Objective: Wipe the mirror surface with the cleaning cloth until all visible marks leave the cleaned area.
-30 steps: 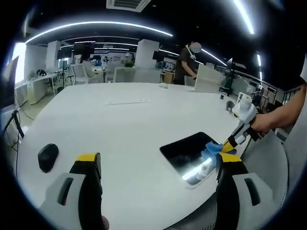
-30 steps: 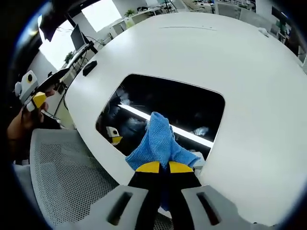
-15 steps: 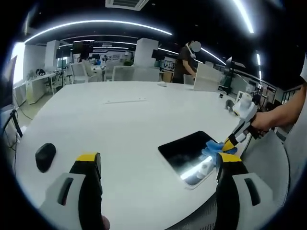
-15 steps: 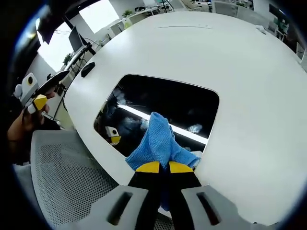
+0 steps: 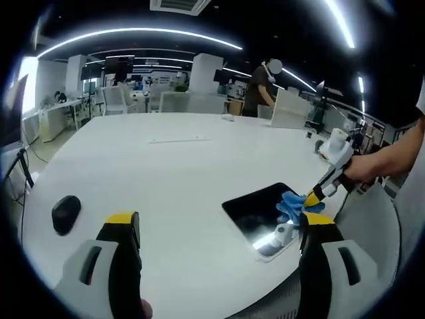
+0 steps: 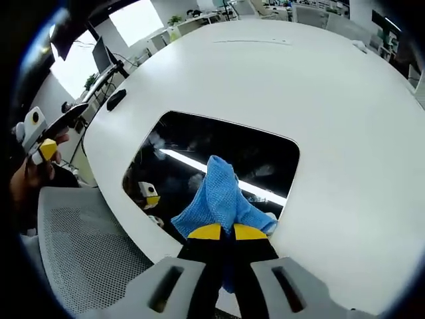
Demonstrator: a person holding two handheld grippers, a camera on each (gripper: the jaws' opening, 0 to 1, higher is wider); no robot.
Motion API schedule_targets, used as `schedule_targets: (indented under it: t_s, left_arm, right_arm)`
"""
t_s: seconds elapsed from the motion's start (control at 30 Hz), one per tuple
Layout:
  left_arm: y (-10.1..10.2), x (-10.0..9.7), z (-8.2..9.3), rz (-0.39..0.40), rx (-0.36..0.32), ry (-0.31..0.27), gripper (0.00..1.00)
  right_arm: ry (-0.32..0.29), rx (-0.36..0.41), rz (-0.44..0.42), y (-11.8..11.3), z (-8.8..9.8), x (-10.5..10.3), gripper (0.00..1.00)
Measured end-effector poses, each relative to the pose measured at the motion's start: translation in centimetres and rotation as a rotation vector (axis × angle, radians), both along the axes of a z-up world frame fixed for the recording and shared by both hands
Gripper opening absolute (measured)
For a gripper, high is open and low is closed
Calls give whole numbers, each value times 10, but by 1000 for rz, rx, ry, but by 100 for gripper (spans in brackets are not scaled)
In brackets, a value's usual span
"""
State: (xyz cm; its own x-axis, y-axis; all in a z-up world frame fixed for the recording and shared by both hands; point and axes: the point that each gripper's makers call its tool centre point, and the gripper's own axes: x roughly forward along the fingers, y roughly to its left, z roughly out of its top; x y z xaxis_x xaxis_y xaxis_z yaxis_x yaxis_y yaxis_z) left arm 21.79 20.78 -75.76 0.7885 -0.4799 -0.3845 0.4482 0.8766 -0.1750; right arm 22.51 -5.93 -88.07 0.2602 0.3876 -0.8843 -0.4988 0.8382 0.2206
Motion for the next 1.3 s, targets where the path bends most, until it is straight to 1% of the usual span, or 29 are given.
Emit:
schedule_targets:
  t_s: [0.1, 0.2, 0.47, 0.6, 0.77, 0.9, 1.03, 1.23, 1.3]
  left_arm:
    - [-1, -2, -2, -1, 9, 8, 99]
    - [-2, -3, -2, -1, 9, 8, 99]
    - [2, -2, -4, 10, 5, 11, 99]
    - [-2, -2, -3, 4, 3, 13, 99]
    - [-4, -1, -3, 2, 1, 15, 99]
    - [-2, 0, -2, 5, 0, 14, 99]
    - [-2, -1, -1, 9, -1, 15, 99]
    - [-2, -2, -2, 9, 2, 20, 99]
    - [-3, -2, -1, 7, 5, 19, 99]
  right_arm:
    - [-14, -5, -4, -1, 2, 7, 0]
    - [-7, 3, -27, -3, 1, 16, 0]
    - [-21, -5, -35, -4, -2, 39, 0]
    - [-27, -10, -36, -5, -3, 50, 0]
    - [-36, -13, -34, -6, 1, 55, 0]
    - [-42, -15, -33, -7, -4, 67, 0]
    - [-61, -28, -17, -8, -9, 83, 0]
    - [-70, -34, -15, -7, -9, 93, 0]
    - [-76, -36, -15, -6, -5, 92, 0]
